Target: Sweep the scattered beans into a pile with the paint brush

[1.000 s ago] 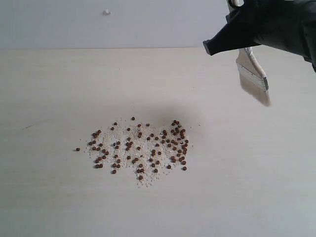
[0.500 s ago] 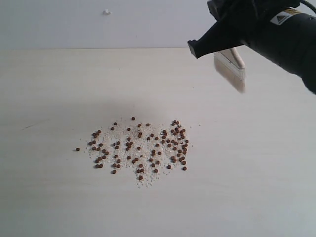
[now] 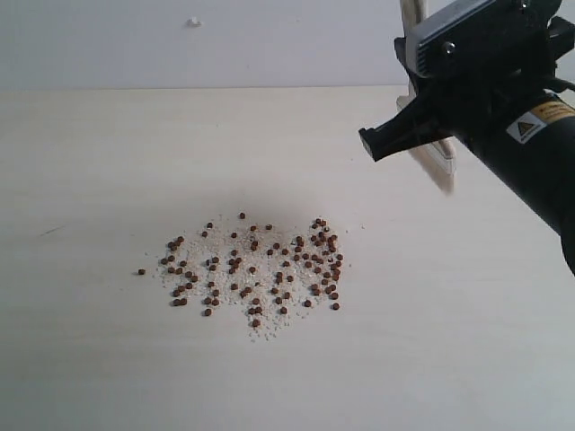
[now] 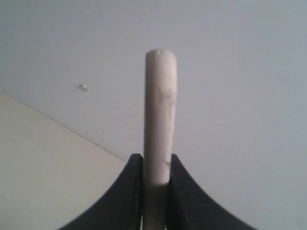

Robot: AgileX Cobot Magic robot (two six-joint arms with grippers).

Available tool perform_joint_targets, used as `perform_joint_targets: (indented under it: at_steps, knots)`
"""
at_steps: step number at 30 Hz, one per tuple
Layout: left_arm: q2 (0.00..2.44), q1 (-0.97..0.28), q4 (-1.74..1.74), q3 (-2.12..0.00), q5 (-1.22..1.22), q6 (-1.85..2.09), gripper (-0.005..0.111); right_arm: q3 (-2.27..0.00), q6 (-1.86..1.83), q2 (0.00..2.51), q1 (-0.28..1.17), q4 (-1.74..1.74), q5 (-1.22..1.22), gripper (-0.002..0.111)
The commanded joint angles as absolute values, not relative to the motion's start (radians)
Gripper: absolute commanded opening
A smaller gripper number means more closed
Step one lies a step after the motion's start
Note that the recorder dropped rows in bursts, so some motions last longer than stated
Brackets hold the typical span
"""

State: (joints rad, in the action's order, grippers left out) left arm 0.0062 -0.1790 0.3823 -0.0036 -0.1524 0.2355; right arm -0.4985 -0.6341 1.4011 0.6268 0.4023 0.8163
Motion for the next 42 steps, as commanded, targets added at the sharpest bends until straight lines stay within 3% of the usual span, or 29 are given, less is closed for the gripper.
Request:
perform_joint_targets:
  at_steps: [1, 11, 17, 27, 42]
  knots:
    - [0.000, -0.176, 0.378, 0.000, -0.155, 0.232, 0.000, -0.447, -0.600, 1.400, 0.628, 0.339, 0.854, 0.000]
    - [0.000, -0.180, 0.378, 0.000, -0.155, 0.232, 0.000, -0.405, -0.602, 1.468, 0.631, 0.544, 0.837, 0.000]
    - [0.000, -0.220, 0.378, 0.000, -0.155, 0.232, 0.000, -0.421, -0.626, 1.614, 0.737, 0.652, 1.000, 0.000]
    - [0.000, -0.220, 0.378, 0.000, -0.155, 0.232, 0.000, -0.623, -0.625, 1.859, 0.865, 0.836, 0.943, 0.000]
    - [0.000, -0.220, 0.378, 0.000, -0.155, 0.232, 0.000, -0.906, -0.690, 1.893, 0.943, 1.011, 0.797, 0.000]
